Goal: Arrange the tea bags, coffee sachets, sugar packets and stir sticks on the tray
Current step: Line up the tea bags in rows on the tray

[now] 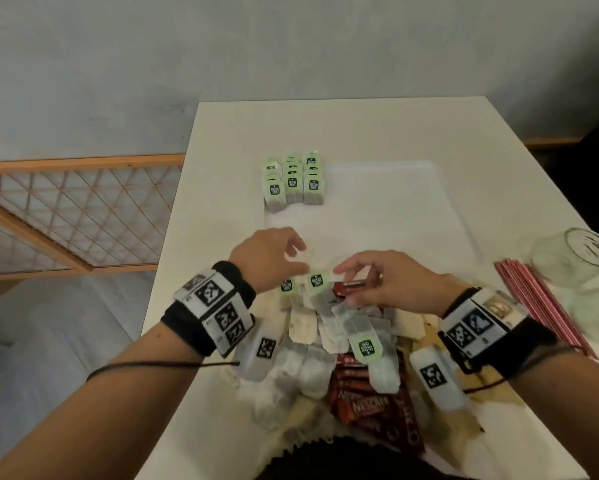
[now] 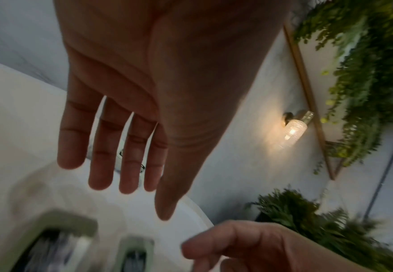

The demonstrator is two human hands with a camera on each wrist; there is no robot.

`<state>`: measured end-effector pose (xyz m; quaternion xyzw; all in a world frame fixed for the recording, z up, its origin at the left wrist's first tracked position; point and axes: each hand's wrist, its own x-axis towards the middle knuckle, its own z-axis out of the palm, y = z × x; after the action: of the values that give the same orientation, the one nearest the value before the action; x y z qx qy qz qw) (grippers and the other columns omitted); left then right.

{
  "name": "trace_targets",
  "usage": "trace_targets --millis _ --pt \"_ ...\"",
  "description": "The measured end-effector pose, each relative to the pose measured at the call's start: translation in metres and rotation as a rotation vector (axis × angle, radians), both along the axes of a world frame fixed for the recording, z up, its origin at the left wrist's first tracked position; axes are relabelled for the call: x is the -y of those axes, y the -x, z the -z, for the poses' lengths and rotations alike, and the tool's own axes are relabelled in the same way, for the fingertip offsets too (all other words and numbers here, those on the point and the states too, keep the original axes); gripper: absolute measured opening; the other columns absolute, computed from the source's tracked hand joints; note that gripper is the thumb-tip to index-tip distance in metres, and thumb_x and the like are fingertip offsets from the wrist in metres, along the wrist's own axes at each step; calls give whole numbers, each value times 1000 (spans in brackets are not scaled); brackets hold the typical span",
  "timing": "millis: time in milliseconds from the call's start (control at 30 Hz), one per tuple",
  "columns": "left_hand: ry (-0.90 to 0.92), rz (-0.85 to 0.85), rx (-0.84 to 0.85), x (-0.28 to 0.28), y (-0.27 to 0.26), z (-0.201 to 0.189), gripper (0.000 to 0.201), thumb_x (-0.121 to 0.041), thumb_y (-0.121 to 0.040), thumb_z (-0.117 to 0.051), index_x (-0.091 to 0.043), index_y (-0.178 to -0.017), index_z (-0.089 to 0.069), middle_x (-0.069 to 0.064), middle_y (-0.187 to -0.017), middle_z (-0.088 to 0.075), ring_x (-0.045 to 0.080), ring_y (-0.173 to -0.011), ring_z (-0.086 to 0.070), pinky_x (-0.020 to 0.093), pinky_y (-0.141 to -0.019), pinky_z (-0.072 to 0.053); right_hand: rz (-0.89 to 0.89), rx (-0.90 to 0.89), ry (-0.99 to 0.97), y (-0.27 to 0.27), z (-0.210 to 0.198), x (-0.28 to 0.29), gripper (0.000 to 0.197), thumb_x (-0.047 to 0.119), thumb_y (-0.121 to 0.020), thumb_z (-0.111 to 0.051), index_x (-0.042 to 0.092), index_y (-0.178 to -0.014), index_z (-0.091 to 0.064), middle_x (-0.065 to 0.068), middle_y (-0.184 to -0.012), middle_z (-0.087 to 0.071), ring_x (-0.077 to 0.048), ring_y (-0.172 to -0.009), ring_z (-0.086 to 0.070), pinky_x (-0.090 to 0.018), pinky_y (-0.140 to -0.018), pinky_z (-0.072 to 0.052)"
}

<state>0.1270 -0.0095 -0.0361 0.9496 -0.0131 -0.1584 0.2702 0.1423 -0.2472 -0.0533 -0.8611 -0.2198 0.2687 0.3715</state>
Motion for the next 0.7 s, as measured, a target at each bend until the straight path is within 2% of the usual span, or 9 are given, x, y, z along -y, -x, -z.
trace_targets --millis 67,133,200,267,333,433,500,567,700 --pt "3 83 -46 12 21 1 34 -41 -84 -71 -26 -113 -61 -7 -110 -63 11 -91 -60 32 -85 -51 -179 -9 91 16 -1 5 60 32 -73 -83 42 -126 -56 28 -104 -56 9 -73 -53 -8 -67 -42" --pt "-41 141 -59 23 36 4 39 -44 -84 -70 -25 -117 -59 -7 -115 -61 11 -93 -57 29 -82 -49 -266 20 166 25 2 6 71 30 -74 -83 37 -136 -49 30 -111 -49 23 -83 -46 -1 -69 -37" --pt "-100 156 -26 29 45 11 48 -51 -85 -67 -25 -123 -55 -5 -122 -56 12 -98 -55 29 -84 -47 -278 95 223 29 6 6 74 32 -74 -83 34 -138 -46 19 -123 -50 14 -96 -46 -5 -74 -35" --pt "-134 126 34 32 46 18 61 -54 -83 -67 -24 -132 -47 -1 -130 -49 18 -111 -53 36 -89 -48 -244 148 267 32 9 6 68 32 -74 -82 31 -135 -49 10 -120 -51 0 -94 -48 -10 -72 -34" --pt "-149 82 73 34 43 22 71 -49 -83 -69 -25 -141 -36 2 -138 -43 23 -121 -49 41 -93 -49 -190 171 293 34 12 7 52 30 -74 -81 29 -120 -57 8 -110 -50 0 -85 -48 -11 -66 -32" --pt "-165 36 41 38 34 24 69 -35 -87 -66 -25 -145 -31 4 -140 -45 25 -124 -47 42 -95 -47 -160 217 333 35 14 11 29 29 -75 -81 26 -96 -62 8 -101 -51 -7 -85 -49 -14 -66 -33" --pt "-182 18 26 42 28 23 52 -30 -90 -63 -22 -137 -43 4 -133 -51 23 -120 -51 40 -94 -47 -131 216 326 36 14 14 28 30 -75 -81 21 -97 -66 8 -98 -52 -4 -81 -47 -15 -65 -34" --pt "-185 -8 59 44 27 20 29 -30 -93 -58 -19 -120 -58 2 -123 -58 21 -110 -56 36 -90 -48 -94 226 288 38 11 15 28 30 -76 -81 18 -97 -67 11 -90 -54 -2 -75 -47 -16 -63 -33" --pt "-34 -50 153 45 35 9 15 -36 -93 -59 -24 -100 -63 -4 -104 -64 17 -96 -59 31 -79 -47 67 271 115 45 -2 26 29 29 -76 -81 20 -101 -67 10 -89 -61 -1 -75 -52 -15 -65 -38"
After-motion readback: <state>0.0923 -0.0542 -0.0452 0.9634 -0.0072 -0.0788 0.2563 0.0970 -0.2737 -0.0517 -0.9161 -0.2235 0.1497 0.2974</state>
